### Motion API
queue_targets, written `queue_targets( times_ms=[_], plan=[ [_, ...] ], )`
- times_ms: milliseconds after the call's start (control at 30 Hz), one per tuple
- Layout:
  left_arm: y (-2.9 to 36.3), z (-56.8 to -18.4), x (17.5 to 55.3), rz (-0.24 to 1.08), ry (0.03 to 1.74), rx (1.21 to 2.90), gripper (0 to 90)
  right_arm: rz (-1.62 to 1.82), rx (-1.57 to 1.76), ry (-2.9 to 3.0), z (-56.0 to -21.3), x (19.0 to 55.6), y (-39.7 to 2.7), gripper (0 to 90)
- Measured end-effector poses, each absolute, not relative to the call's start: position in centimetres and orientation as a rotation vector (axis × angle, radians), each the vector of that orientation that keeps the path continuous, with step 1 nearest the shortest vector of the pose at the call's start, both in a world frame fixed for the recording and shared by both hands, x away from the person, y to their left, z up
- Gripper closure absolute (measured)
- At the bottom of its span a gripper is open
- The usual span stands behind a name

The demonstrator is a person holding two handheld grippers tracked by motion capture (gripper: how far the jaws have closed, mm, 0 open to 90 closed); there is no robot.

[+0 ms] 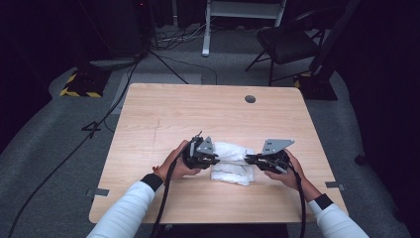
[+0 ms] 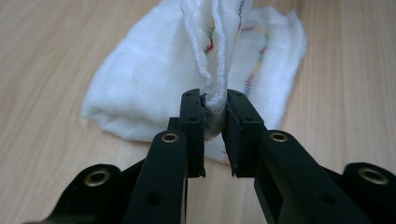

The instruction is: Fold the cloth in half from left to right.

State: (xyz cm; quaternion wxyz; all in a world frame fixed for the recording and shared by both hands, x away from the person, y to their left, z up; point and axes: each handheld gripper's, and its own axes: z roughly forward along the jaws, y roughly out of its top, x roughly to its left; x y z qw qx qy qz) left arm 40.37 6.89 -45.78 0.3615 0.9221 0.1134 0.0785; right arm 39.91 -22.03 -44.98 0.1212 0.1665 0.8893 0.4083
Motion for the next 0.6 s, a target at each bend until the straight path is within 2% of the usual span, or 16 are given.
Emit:
queue_targets(
  times_ms=[300, 600],
  plan=[
    [6.3, -47.3, 38.8, 0.181, 0.245, 2.445, 78.4, 1.149, 0.461, 2.663, -46.5, 38.1, -22.5, 82.1],
    [6.2, -48.2, 38.2, 0.182, 0.272, 2.465, 74.3, 1.100, 0.453, 2.704, -47.6, 36.5, -23.0, 78.0]
  ],
)
